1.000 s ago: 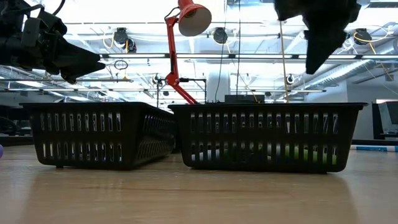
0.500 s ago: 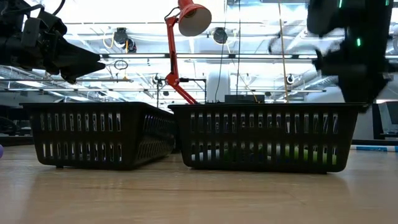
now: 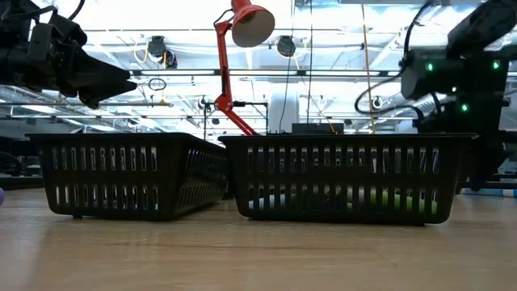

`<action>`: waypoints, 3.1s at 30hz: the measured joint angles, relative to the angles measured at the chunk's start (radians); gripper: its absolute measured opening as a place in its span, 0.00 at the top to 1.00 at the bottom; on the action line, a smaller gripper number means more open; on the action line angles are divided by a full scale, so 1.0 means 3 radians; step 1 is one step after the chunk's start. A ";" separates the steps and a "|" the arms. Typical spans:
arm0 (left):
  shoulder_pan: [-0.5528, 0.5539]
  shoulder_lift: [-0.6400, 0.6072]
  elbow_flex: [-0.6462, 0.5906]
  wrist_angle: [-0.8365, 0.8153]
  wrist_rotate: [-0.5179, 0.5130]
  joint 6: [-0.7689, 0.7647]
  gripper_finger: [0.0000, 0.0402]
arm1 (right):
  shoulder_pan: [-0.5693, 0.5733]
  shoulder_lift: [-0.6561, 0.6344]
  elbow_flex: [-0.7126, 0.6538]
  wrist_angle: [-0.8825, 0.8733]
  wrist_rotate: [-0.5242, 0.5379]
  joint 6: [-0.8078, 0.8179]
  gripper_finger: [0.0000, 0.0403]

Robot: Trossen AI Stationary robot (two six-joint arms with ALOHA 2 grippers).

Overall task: Pick & Place Markers
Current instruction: Put the light blue marker pen into the bottom right black bin

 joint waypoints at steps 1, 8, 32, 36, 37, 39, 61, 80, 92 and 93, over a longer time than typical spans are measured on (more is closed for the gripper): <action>0.0001 0.0000 0.0000 0.0000 0.0000 0.0000 0.48 | -0.0052 0.0002 -0.0040 0.0088 0.0001 -0.0010 0.42; 0.0000 0.0000 0.0000 0.0000 0.0000 0.0000 0.48 | -0.0288 0.0003 -0.0245 0.0224 -0.0220 -0.0042 0.44; 0.0000 0.0000 0.0000 -0.0001 0.0000 0.0000 0.48 | -0.0532 -0.0201 -0.0118 0.0670 0.0210 0.0096 0.46; 0.0001 0.0000 0.0000 0.0000 0.0000 0.0000 0.48 | -0.0587 -0.0201 -0.0117 0.0749 0.0212 0.0038 0.48; 0.0001 0.0000 0.0000 0.0000 0.0000 0.0000 0.48 | -0.0603 -0.0201 -0.0117 0.0738 0.0223 0.0025 0.48; 0.0001 0.0000 0.0000 0.0000 0.0000 0.0000 0.48 | -0.0638 -0.0201 -0.0117 0.0726 0.0207 0.0021 0.49; 0.0000 0.0000 0.0000 0.0001 -0.0001 0.0000 0.48 | -0.0195 -0.0308 0.0351 0.1192 -0.0804 -0.0790 0.96; 0.0001 0.0000 0.0000 0.0001 0.0002 0.0000 0.48 | 0.0247 0.0688 0.0511 -0.0831 -0.1089 0.0020 1.00; 0.0001 0.0000 0.0000 -0.0001 0.0000 0.0000 0.48 | 0.0484 0.2297 0.1018 -0.1714 -0.1161 -0.0466 1.00; 0.0001 0.0000 0.0000 0.0000 0.0000 0.0000 0.48 | 0.0458 0.2404 0.1016 -0.1857 -0.1094 -0.0404 1.00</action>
